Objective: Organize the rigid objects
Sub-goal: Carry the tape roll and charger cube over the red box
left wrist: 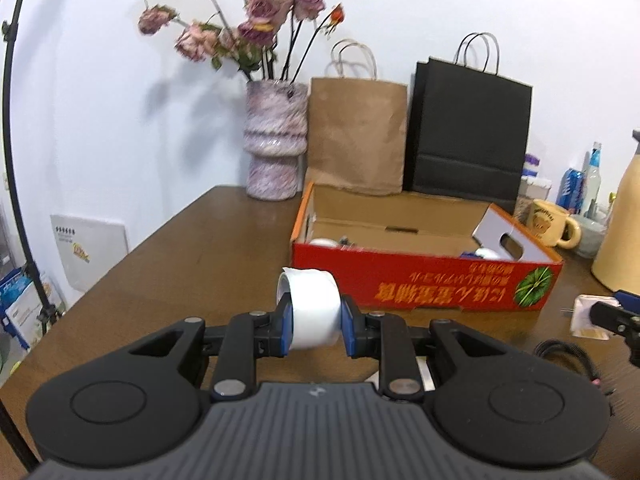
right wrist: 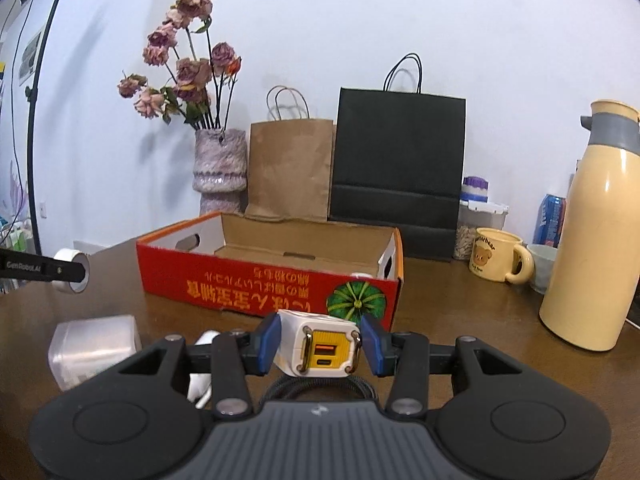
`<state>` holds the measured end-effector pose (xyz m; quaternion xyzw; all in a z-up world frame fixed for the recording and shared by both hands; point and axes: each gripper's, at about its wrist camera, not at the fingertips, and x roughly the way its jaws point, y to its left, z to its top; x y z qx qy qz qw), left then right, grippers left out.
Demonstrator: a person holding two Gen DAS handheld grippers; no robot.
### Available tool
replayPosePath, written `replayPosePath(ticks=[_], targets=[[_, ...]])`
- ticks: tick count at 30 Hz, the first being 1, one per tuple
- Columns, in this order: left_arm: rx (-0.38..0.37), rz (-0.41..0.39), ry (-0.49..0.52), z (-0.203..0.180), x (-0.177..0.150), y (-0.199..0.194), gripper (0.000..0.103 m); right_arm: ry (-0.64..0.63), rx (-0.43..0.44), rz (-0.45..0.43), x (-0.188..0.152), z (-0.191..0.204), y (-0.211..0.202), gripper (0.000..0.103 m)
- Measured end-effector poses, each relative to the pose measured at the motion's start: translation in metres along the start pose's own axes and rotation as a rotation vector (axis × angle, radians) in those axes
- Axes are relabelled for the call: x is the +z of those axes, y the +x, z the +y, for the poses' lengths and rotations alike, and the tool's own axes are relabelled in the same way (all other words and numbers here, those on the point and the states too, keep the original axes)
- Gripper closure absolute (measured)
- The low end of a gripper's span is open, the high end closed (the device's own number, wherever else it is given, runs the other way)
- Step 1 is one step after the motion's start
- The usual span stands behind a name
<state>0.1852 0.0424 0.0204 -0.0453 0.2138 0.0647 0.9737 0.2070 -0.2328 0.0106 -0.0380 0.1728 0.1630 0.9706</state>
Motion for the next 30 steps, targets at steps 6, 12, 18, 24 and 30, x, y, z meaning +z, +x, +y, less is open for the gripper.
replayPosePath(ticks=[6,12,18,24,30], targets=[[-0.027,-0.035,0.024,-0.014,0.020,-0.002,0.079,-0.001,0.000,-0.044,0.020,0.004,0.003,0.060],[-0.043,-0.063,0.041,-0.029,0.040,0.004,0.079,0.002,0.003,-0.077,0.041,0.007,0.013,0.060],[-0.053,-0.081,0.044,-0.043,0.058,0.021,0.079,0.002,-0.005,-0.106,0.062,0.010,0.026,0.061],[-0.059,-0.089,0.019,-0.050,0.071,0.038,0.078,0.025,-0.013,-0.119,0.079,0.009,0.048,0.063],[-0.052,-0.091,-0.010,-0.057,0.087,0.064,0.079,0.038,-0.014,-0.113,0.091,0.007,0.078,0.065]])
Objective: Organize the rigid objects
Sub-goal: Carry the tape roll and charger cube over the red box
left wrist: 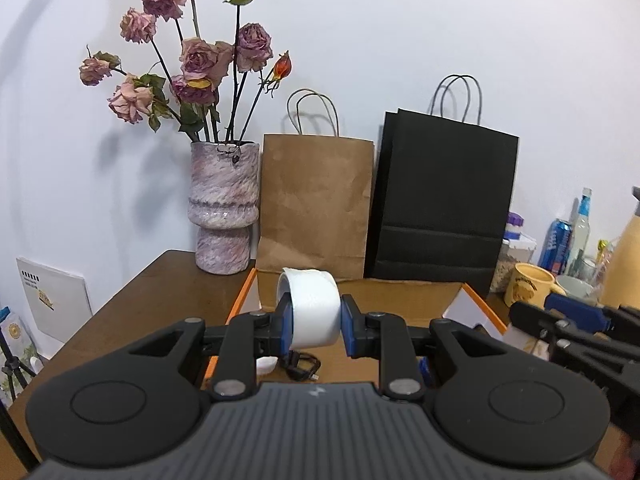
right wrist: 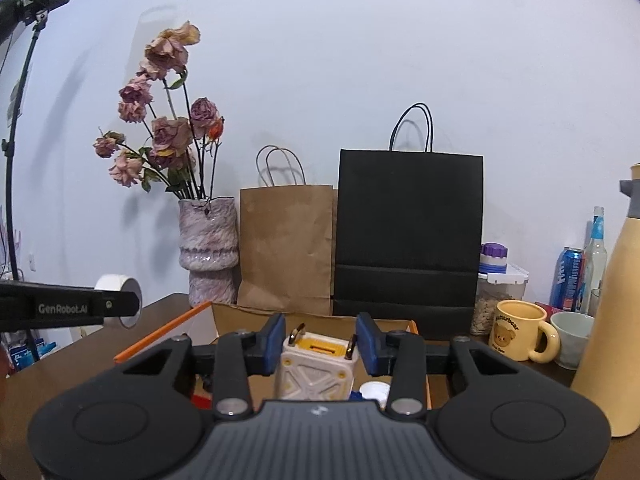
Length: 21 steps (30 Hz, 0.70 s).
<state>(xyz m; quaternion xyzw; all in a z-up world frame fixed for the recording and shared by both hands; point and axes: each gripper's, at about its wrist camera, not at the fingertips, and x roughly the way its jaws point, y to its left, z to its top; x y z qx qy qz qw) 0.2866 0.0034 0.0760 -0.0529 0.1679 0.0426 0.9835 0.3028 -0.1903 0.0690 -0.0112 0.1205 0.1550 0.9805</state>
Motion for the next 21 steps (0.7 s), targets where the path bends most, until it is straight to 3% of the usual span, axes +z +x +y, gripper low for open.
replayPosePath(ticks=[12,21], targets=[[0.022,0.050,-0.025,0.001,0.015,0.070,0.079,0.037,-0.008,0.060,0.003,-0.012,0.088,0.065],[0.045,0.085,-0.017,0.006,0.018,0.108,0.079,0.024,-0.012,0.087,0.001,-0.019,0.123,0.065]])
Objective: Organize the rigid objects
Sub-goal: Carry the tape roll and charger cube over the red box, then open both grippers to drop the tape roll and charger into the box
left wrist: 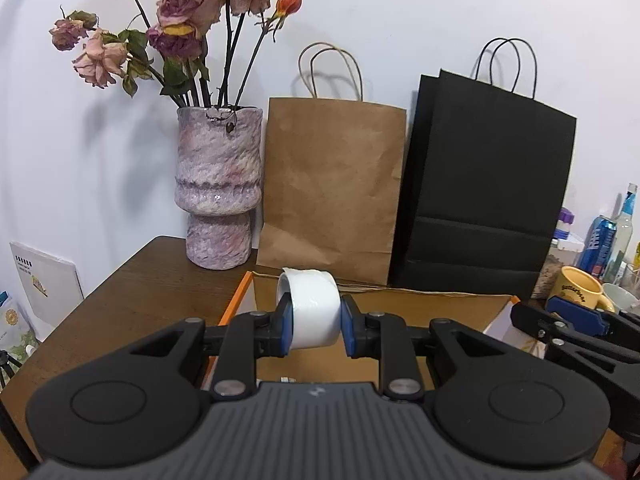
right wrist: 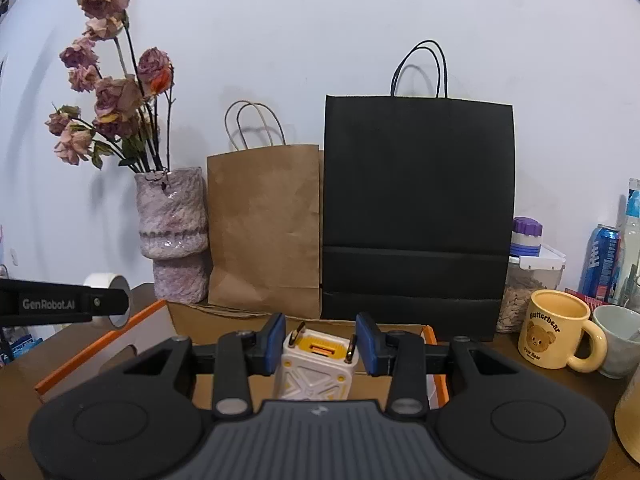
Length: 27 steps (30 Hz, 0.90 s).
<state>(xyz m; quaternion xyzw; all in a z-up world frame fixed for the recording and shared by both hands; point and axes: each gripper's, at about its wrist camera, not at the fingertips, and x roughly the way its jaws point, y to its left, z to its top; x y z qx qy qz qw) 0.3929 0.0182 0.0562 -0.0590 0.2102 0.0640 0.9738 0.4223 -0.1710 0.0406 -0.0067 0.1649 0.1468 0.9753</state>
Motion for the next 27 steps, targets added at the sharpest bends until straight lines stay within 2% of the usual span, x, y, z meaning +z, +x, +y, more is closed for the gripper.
replayPosePath(ticks=[12,17,18,19,21,22,23,25,27], targets=[[0.020,0.056,0.024,-0.003,0.000,0.034,0.079,-0.008,-0.004,0.049,0.000,-0.006,0.037,0.065],[0.020,0.098,0.048,-0.005,-0.003,0.040,0.078,-0.011,0.002,0.103,-0.006,-0.007,0.046,0.065],[0.024,0.100,0.049,-0.005,-0.003,0.040,0.072,-0.007,0.001,0.116,-0.007,-0.007,0.048,0.065],[0.030,0.101,0.047,-0.005,-0.003,0.039,0.059,-0.005,0.001,0.124,-0.008,-0.008,0.049,0.065],[0.043,0.088,0.052,-0.006,-0.003,0.037,0.043,-0.002,-0.008,0.135,-0.008,-0.009,0.049,0.050],[0.045,0.083,0.054,-0.006,-0.003,0.036,0.035,-0.001,-0.013,0.135,-0.008,-0.010,0.048,0.032],[0.046,0.079,0.056,-0.006,-0.003,0.035,0.030,-0.003,-0.018,0.132,-0.008,-0.010,0.047,0.021],[0.055,0.072,0.061,-0.007,-0.002,0.034,0.008,-0.007,-0.025,0.131,-0.008,-0.011,0.046,0.019],[0.065,0.060,0.066,-0.007,-0.001,0.032,0.003,-0.001,-0.037,0.131,-0.007,-0.013,0.046,0.009]])
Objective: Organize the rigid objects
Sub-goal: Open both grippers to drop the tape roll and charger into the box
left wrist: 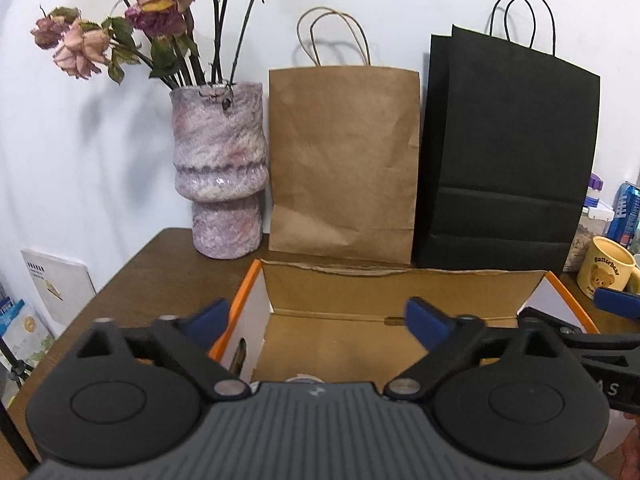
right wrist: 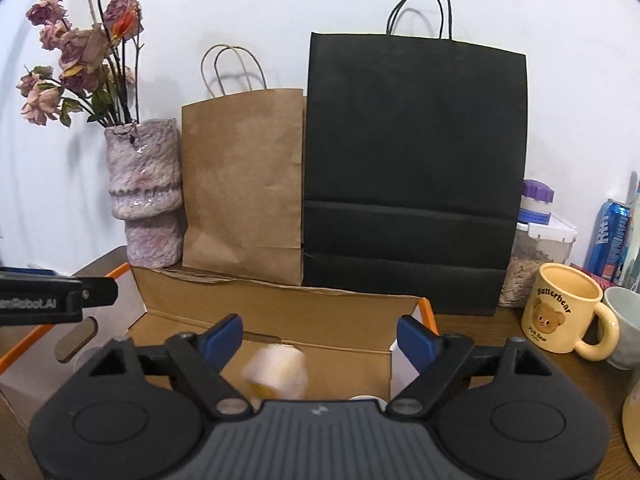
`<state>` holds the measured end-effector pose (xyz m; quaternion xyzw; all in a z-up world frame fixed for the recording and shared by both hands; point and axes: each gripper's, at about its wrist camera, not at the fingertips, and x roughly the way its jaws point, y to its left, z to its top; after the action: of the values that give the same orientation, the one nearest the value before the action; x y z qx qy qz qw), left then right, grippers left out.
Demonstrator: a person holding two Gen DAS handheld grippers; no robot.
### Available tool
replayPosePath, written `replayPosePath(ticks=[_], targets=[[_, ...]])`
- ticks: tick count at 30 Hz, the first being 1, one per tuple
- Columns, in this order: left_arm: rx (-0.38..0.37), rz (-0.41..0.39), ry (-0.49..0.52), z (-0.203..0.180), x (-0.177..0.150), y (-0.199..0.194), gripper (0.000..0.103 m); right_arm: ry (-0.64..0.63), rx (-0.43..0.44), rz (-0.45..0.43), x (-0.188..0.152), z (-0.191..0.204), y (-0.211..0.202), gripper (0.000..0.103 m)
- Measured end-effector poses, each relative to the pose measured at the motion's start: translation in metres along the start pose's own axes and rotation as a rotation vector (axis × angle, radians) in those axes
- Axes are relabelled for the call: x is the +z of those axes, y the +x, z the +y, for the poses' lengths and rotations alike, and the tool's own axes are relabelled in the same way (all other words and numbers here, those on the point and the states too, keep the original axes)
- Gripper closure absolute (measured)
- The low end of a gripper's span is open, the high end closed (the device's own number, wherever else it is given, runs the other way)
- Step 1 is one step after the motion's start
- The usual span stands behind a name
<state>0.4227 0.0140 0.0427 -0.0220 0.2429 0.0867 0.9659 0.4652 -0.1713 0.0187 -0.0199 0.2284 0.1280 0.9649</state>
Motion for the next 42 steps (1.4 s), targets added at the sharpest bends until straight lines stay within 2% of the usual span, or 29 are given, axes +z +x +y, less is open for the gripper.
replayPosePath(ticks=[3,10,16,31,42], targets=[[0.005,-0.006,0.003,0.000,0.001,-0.002,0.000,0.004,-0.007,0.001,0.000,-0.002,0.000,0.001],[0.012,-0.010,0.005,0.000,0.002,-0.005,0.000,-0.009,-0.009,0.012,0.001,0.001,-0.001,0.000],[-0.002,-0.037,-0.001,0.004,0.005,-0.023,0.000,-0.011,-0.009,0.013,0.002,0.000,-0.015,0.000],[-0.053,-0.099,0.010,0.008,-0.009,-0.088,0.000,-0.071,-0.017,-0.060,-0.007,-0.002,-0.093,0.000],[-0.079,-0.102,0.033,0.013,-0.032,-0.134,0.000,-0.115,0.015,-0.052,-0.033,0.001,-0.147,0.000]])
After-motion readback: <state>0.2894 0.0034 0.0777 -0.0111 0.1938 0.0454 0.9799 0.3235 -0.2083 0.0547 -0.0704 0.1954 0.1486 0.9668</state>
